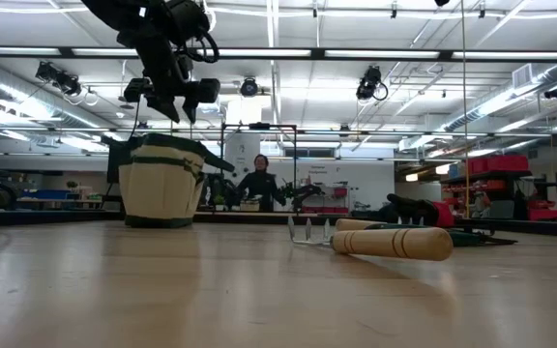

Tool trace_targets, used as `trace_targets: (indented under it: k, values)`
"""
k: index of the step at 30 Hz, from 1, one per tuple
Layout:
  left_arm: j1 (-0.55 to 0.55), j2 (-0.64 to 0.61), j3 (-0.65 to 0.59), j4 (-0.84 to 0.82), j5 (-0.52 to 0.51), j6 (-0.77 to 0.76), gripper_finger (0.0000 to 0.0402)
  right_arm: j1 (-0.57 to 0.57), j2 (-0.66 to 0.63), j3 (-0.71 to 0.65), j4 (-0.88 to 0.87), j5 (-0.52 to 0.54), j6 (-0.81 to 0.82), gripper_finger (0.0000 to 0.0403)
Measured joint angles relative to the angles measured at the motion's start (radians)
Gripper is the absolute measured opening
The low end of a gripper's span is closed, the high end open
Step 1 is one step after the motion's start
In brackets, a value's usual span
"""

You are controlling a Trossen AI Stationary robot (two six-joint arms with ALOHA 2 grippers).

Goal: Pick & Place Garden tools in Gardening bag
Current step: Put the brown hand rake into the gardening bag

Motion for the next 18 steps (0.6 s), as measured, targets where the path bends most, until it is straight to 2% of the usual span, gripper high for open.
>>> trace_targets:
  k: [6, 12, 18]
  values:
    - [-0.007, -0.021, 0.056, 0.001, 0.123, 0.114, 0.0179, 0.0, 0.0, 0.0, 0.003, 0.0, 0.0, 0.0]
    - [-0.057, -0.033, 0.127, 0.003, 0.172, 0.214, 0.0169, 0.0, 0.0, 0.0, 0.005, 0.001, 0.003, 0.0]
    - [-0.127, -0.042, 0.211, 0.007, 0.284, 0.241, 0.0155, 0.0, 0.0, 0.0, 0.005, 0.002, 0.003, 0.0]
